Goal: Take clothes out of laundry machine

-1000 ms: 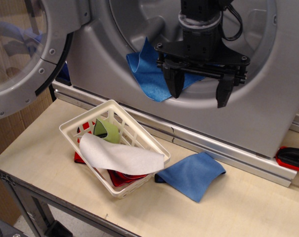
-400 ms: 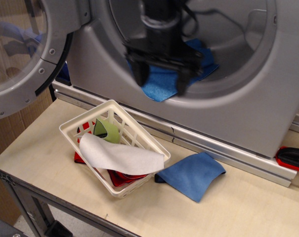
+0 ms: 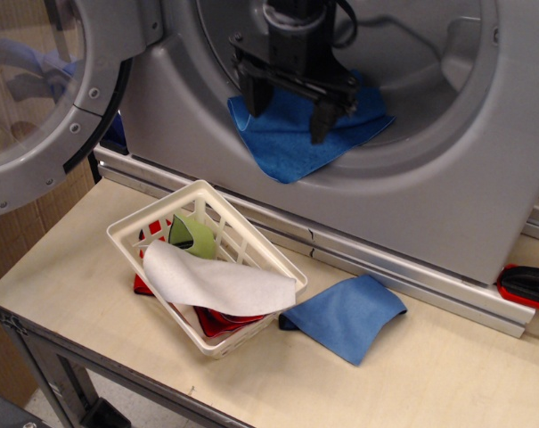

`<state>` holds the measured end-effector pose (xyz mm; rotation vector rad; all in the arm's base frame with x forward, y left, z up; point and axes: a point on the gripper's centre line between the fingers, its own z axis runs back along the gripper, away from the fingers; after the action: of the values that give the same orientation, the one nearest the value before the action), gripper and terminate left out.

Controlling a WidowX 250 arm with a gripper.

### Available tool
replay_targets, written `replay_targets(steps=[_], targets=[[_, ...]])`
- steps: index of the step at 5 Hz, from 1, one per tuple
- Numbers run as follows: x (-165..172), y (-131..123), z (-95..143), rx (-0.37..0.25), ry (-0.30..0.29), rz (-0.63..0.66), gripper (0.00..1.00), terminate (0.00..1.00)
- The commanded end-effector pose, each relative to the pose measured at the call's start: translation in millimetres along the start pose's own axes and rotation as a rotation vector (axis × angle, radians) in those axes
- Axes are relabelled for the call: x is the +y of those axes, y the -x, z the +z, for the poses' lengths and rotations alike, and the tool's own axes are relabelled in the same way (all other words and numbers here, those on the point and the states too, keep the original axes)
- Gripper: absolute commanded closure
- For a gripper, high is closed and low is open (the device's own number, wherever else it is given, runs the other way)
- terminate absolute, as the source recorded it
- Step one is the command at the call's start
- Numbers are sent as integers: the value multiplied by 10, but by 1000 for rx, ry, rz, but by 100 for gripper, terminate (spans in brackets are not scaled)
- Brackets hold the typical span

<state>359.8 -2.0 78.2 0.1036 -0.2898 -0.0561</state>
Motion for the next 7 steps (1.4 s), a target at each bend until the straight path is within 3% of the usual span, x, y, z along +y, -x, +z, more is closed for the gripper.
replay_targets(steps=[1,2,4,6,7], targets=[[150,-376,146,-80,-56,-65,0,0],[206,-315,-59,-47,-23,-66,0,0],[163,-433,-288,-8,13,-39,0,0],[166,-339,-364,56,-13,3,0,0],[157,-291,-358,68,-40,29,100,0]])
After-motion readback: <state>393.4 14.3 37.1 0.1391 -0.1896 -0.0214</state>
